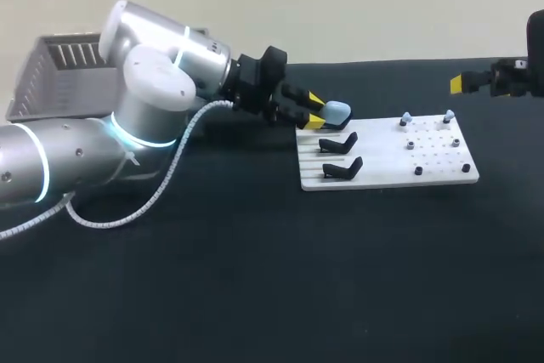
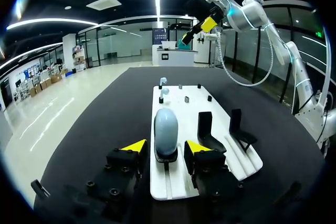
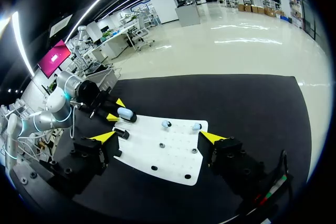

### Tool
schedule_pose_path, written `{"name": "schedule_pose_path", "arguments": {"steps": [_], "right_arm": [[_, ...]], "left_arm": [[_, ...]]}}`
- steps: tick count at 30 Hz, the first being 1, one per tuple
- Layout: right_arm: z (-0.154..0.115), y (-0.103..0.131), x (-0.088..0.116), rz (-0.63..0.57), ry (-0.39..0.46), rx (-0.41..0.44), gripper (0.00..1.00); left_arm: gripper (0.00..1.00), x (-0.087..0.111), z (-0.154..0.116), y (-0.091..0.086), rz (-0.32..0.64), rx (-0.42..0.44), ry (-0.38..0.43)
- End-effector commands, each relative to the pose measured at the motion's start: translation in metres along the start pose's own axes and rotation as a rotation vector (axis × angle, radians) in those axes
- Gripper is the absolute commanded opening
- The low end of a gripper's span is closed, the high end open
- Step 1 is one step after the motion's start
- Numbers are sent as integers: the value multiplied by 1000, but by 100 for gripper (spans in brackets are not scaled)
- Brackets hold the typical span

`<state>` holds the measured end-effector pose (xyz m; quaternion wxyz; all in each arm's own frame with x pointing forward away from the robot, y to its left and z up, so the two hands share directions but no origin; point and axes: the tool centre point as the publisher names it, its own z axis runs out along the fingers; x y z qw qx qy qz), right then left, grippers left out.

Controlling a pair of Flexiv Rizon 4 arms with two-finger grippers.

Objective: Pick up each earbud case from the left stands, insert the matching earbuds, close the lid, and place the case in the box.

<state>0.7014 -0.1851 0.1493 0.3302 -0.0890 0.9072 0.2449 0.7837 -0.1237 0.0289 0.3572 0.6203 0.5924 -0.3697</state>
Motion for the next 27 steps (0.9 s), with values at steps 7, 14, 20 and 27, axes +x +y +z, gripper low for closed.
{"name": "schedule_pose_path", "arguments": {"steps": [7,14,20,27], "right_arm": [[0,0,0,0,-1,1,100],[0,0,0,0,-1,1,100],[0,0,0,0,-1,1,100],[0,0,0,0,-1,1,100]], "left_arm": [[47,0,7,8,0,23,-10],[47,-3,9,7,9,31,-17],[47,-3,9,6,10,33,-18],[46,-5,11,6,18,40,-21]]}}
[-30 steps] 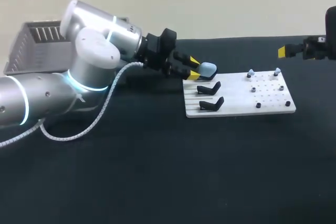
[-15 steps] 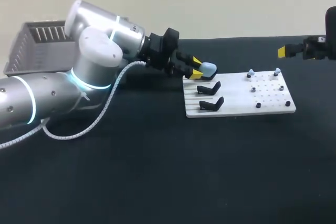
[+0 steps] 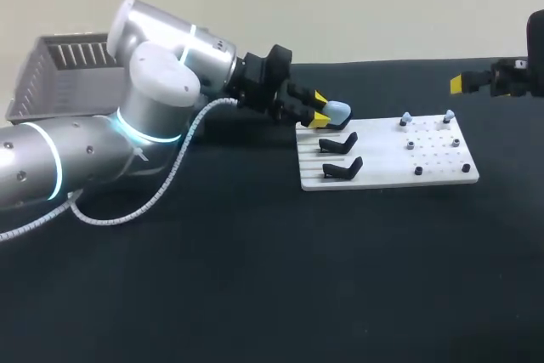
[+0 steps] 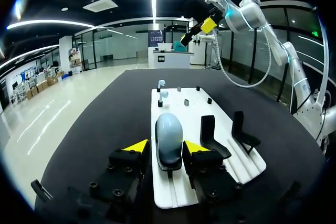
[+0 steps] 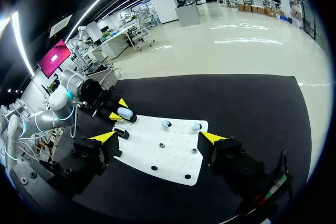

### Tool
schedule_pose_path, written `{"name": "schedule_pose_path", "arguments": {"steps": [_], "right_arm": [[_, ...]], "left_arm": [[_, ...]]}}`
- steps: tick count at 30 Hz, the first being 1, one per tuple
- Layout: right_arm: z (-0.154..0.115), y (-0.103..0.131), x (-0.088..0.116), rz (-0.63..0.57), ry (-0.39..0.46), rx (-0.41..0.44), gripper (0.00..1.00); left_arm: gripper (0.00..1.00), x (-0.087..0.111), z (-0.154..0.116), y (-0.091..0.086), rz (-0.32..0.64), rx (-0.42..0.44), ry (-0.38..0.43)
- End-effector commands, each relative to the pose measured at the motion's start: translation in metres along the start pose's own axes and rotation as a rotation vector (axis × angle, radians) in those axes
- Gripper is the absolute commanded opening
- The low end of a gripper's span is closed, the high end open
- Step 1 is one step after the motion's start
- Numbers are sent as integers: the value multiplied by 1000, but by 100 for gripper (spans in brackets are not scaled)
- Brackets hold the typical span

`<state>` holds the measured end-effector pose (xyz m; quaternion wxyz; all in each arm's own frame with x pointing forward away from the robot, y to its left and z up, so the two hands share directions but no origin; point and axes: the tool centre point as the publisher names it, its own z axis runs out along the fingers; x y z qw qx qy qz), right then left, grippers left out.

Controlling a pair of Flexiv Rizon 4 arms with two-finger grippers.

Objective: Pick up each earbud case from the left stands, insert the matching earbuds, close the lid, and place the case in the box.

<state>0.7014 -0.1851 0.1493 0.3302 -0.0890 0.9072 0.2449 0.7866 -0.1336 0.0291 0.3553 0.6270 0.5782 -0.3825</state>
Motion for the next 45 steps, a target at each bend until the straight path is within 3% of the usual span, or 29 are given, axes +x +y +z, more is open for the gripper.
{"name": "schedule_pose_path", "arguments": {"steps": [1,12,18,20,22,29,45], "right_arm": [[0,0,0,-1,-1,1,100],[0,0,0,-1,-1,1,100],[0,0,0,-1,-1,1,100],[0,0,0,-1,-1,1,100],[0,0,0,-1,-1,1,100],[0,0,0,-1,-1,1,100],[0,0,0,-1,-1,1,100]], "left_arm": [[45,0,3,3,3,8,-2],[44,-1,7,1,6,21,0],[36,-2,8,1,12,20,11],[30,-4,8,2,17,19,13],[3,-5,8,1,21,19,14],[0,-9,2,-7,30,14,-2],[0,-59,-45,-58,46,-54,-314]]}}
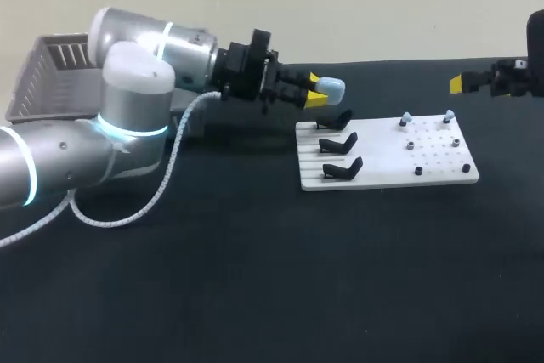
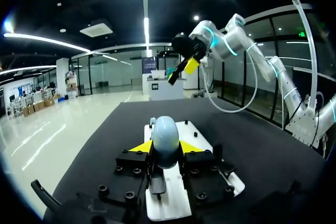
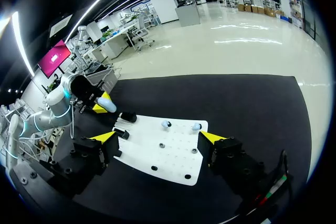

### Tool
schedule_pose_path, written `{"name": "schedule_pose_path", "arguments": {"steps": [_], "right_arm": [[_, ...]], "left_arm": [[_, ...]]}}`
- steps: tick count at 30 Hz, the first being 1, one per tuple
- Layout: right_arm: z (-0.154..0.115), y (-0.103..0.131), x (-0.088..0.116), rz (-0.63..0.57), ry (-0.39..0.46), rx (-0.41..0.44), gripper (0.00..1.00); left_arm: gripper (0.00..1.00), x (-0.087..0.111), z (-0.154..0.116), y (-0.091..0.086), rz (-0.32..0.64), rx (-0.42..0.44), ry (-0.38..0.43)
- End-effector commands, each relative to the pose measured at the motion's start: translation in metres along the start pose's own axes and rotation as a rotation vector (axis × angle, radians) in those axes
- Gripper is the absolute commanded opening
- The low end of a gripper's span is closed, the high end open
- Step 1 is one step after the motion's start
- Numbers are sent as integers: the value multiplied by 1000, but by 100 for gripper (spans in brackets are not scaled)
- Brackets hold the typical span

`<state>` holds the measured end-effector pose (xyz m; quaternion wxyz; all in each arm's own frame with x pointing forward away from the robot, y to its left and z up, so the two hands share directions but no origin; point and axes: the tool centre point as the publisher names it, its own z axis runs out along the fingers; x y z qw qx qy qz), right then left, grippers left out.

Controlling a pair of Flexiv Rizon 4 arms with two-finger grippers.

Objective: Pick up each earbud case from the left stands, insert the matching earbuds, close the lid, and place the case in the box.

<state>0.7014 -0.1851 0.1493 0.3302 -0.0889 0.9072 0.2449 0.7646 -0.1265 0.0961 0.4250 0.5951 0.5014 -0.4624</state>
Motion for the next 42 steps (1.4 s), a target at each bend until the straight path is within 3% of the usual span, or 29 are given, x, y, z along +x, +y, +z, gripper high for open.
{"name": "schedule_pose_path", "arguments": {"steps": [1,7,13,42], "right_arm": [[0,0,0,-1,-1,1,100],[0,0,0,-1,-1,1,100],[0,0,0,-1,-1,1,100],[0,0,0,-1,-1,1,100]], "left_arm": [[0,-9,-7,-40,1,-99,-65],[0,-29,-4,-60,10,-108,-104],[0,-37,-2,-69,18,-108,-129],[0,-27,10,-81,-31,8,-100]]}}
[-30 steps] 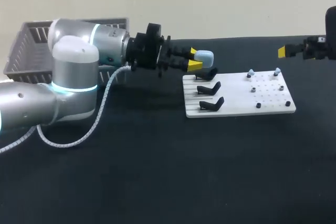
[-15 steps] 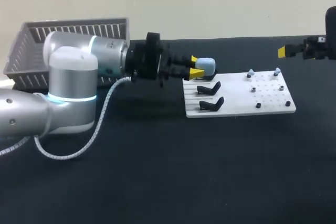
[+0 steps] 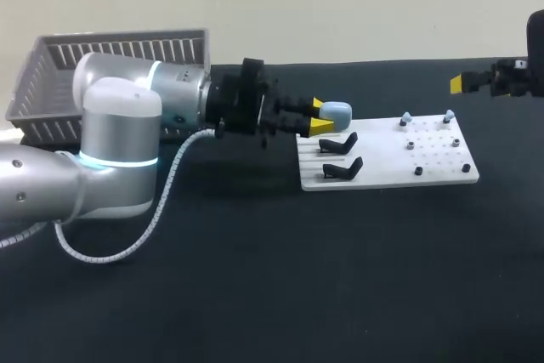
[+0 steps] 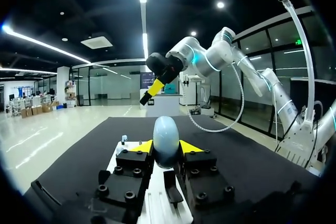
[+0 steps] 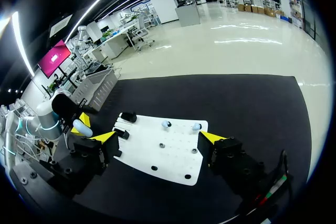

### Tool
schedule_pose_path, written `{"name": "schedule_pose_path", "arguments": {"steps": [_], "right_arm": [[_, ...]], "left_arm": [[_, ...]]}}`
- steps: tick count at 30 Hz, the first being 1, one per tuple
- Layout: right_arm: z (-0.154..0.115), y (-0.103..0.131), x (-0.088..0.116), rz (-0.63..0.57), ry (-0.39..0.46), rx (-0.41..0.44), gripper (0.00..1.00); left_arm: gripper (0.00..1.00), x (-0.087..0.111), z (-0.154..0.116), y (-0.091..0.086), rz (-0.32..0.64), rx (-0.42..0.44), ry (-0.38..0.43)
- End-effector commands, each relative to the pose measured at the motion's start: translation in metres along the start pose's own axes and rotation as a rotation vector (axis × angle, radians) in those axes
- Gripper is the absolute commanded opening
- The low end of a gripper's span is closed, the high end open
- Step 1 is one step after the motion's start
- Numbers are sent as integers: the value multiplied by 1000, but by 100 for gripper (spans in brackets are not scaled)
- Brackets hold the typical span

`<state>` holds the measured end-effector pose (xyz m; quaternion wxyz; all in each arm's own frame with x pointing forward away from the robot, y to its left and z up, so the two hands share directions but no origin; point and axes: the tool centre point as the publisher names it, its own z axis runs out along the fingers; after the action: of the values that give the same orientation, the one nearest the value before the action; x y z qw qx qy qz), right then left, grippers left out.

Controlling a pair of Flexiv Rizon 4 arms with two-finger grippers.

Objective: Pick up each earbud case from the left stands, insert the matching earbuds, close the lid, and place the case in the box.

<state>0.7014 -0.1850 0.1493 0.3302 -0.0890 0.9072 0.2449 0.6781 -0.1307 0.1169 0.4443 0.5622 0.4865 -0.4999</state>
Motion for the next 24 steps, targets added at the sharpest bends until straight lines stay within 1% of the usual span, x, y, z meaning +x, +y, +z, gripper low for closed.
{"name": "schedule_pose_path", "arguments": {"steps": [1,8,9,10,11,14,15,19,20,22,24], "right_arm": [[0,0,0,-1,-1,1,100],[0,0,0,-1,-1,1,100],[-3,7,6,-19,-2,-11,100],[-4,10,9,-25,-2,-9,100],[-6,18,14,-49,11,-6,100],[-11,38,24,-105,34,42,100],[-15,48,31,-121,39,40,100],[-21,77,46,-149,49,31,100],[-22,82,48,-154,49,17,100],[-22,99,54,-159,68,20,100],[-21,113,57,-164,77,-1,100]], "left_arm": [[0,0,0,3,-2,9,8],[0,0,0,3,-2,9,8],[0,0,0,3,-2,9,8],[0,0,0,3,-2,9,8],[0,0,0,3,-2,9,8],[0,0,0,3,-2,9,8],[0,0,0,3,-2,9,8],[0,0,0,3,-2,9,8],[0,0,0,3,-2,9,8],[0,0,0,3,-2,9,8],[0,0,0,3,-2,9,8]]}}
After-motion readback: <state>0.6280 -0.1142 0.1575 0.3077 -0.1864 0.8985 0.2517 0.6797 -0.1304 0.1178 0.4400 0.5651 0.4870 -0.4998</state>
